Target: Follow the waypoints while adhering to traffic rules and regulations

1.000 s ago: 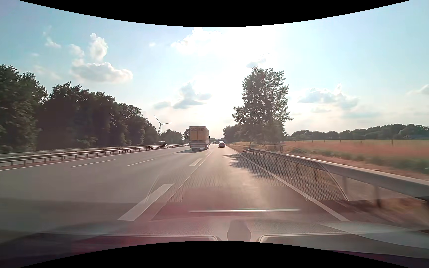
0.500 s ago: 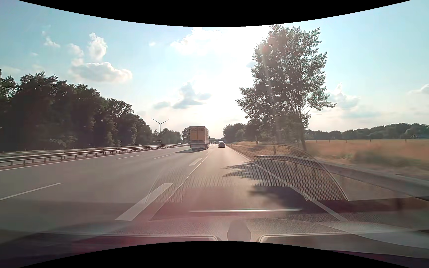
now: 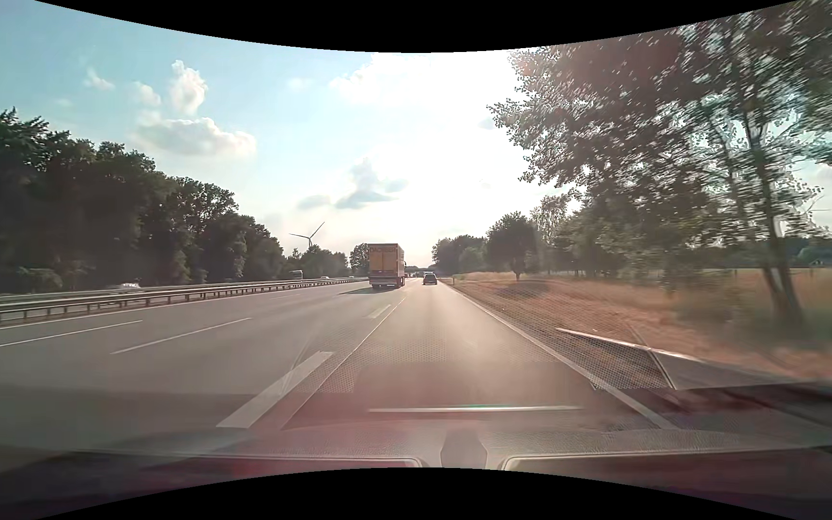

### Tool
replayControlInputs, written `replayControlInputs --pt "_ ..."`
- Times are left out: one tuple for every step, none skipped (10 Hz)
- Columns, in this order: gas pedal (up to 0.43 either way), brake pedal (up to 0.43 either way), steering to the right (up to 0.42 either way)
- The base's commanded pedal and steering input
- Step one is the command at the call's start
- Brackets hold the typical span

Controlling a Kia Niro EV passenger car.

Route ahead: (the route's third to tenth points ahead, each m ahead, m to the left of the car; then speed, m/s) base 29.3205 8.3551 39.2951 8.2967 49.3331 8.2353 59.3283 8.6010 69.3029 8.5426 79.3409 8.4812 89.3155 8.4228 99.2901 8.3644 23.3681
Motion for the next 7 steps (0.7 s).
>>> replayControlInputs --pt "0.0 0.0 -0.003" --pt "0.0 0.0 -0.003" --pt "0.0 0.0 -0.003" --pt "0.0 0.0 -0.003" --pt "0.0 0.0 -0.003" --pt "0.0 0.0 -0.003" --pt "0.0 0.0 -0.003"
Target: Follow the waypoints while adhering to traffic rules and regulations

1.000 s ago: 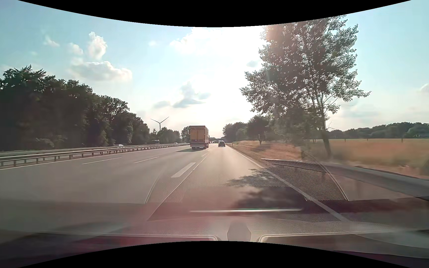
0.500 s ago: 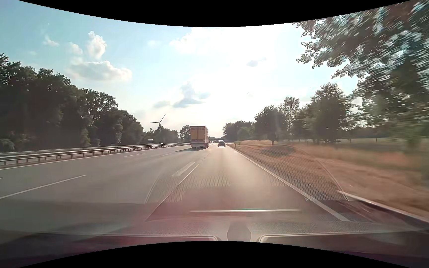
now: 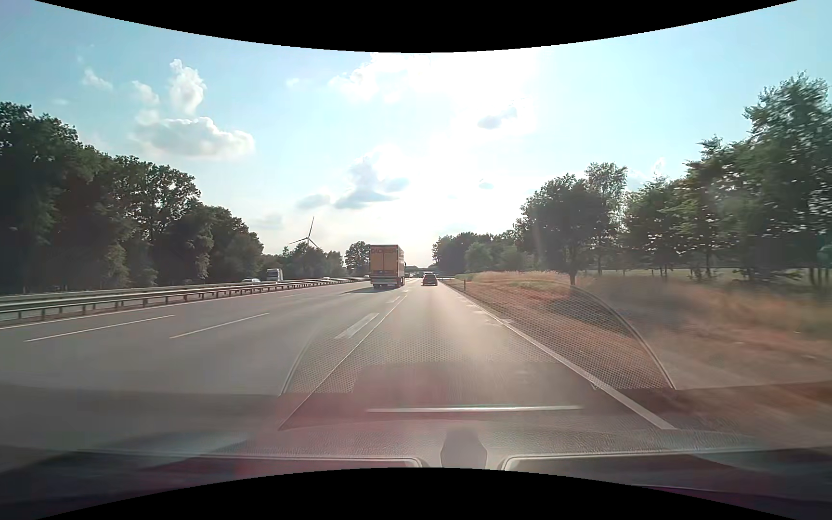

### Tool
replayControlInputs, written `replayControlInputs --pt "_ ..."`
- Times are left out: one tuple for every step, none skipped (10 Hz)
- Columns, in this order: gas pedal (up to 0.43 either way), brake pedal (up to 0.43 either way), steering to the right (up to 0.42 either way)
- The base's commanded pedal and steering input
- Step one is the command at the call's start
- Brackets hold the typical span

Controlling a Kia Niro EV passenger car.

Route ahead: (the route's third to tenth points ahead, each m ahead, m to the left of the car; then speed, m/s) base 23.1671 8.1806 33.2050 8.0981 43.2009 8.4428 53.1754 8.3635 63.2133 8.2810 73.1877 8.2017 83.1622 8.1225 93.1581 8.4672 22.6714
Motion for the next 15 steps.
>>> replayControlInputs --pt "0.0 0.0 -0.003" --pt "0.0 0.0 -0.003" --pt "0.0 0.0 -0.003" --pt "0.0 0.0 -0.003" --pt "0.0 0.0 -0.003" --pt "0.0 0.0 -0.003" --pt "0.0 0.0 -0.003" --pt "0.0 0.0 -0.003" --pt "0.0 0.0 -0.003" --pt "0.0 0.0 -0.003" --pt "0.0 0.0 -0.003" --pt "0.0 0.0 -0.003" --pt "0.0 0.006 -0.003" --pt "0.0 0.0 -0.003" --pt "0.0 0.0 -0.003"
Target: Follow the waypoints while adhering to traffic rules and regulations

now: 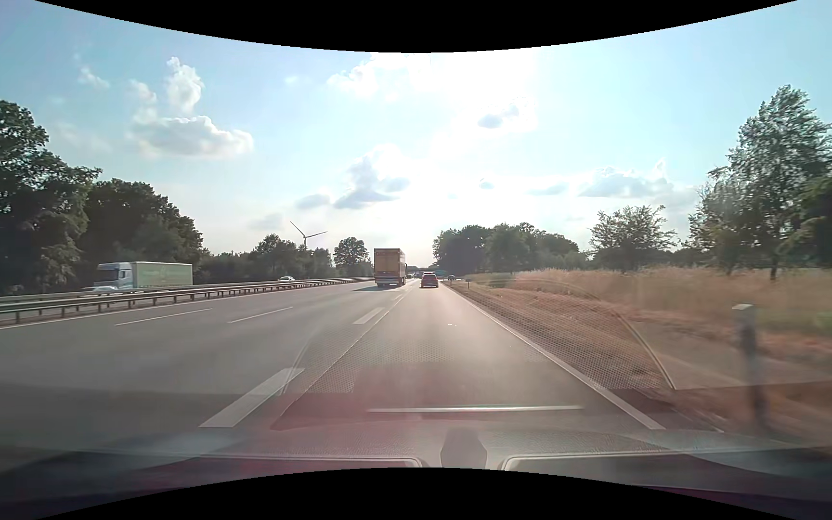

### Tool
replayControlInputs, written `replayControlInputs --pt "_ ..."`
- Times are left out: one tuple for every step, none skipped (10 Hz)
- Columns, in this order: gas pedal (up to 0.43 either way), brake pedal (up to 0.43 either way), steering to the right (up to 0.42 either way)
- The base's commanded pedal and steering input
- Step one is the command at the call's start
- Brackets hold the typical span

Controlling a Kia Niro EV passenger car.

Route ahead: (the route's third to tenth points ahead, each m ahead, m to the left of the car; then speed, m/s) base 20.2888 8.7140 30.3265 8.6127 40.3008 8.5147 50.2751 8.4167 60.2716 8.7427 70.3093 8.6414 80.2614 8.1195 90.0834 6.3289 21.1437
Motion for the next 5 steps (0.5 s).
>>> replayControlInputs --pt "0.0 0.0 -0.003" --pt "0.0 0.0 -0.003" --pt "0.0 0.0 -0.003" --pt "0.0 0.0 -0.003" --pt "0.0 0.0 -0.003"
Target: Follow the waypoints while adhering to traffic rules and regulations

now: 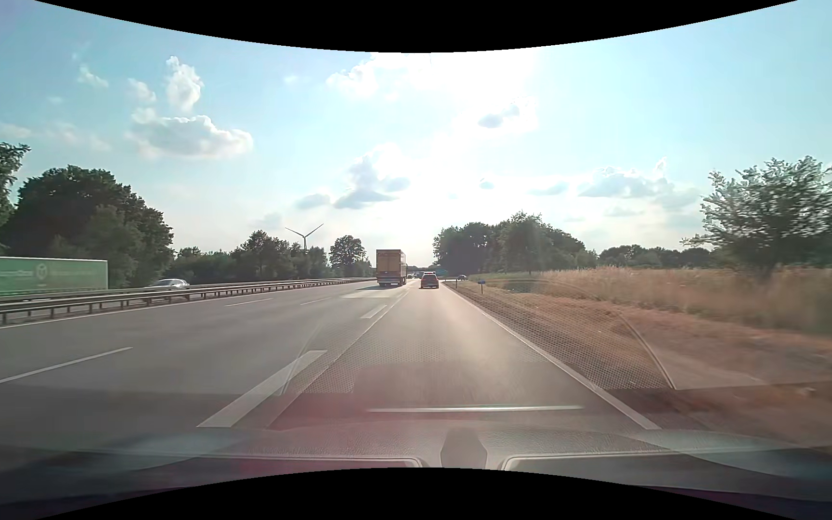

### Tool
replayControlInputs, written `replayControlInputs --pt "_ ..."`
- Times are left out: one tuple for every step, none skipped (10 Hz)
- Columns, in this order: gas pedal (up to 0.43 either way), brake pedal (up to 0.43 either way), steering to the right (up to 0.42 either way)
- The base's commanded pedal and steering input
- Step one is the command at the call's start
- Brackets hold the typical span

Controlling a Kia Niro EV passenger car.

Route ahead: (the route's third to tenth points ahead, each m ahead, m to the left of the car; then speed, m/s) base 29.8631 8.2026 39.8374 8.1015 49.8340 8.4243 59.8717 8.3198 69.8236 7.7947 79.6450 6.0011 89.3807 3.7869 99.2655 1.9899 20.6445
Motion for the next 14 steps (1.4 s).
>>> replayControlInputs --pt "0.0 0.0 -0.003" --pt "0.0 0.0 -0.003" --pt "0.0 0.0 -0.003" --pt "0.0 0.0 -0.003" --pt "0.0 0.0 -0.003" --pt "0.0 0.0 -0.003" --pt "0.0 0.0 -0.003" --pt "0.0 0.0 -0.003" --pt "0.0 0.0 -0.003" --pt "0.0 0.0 -0.003" --pt "0.0 0.0 -0.003" --pt "0.039 0.0 -0.003" --pt "0.087 0.0 -0.003" --pt "0.098 0.0 -0.003"
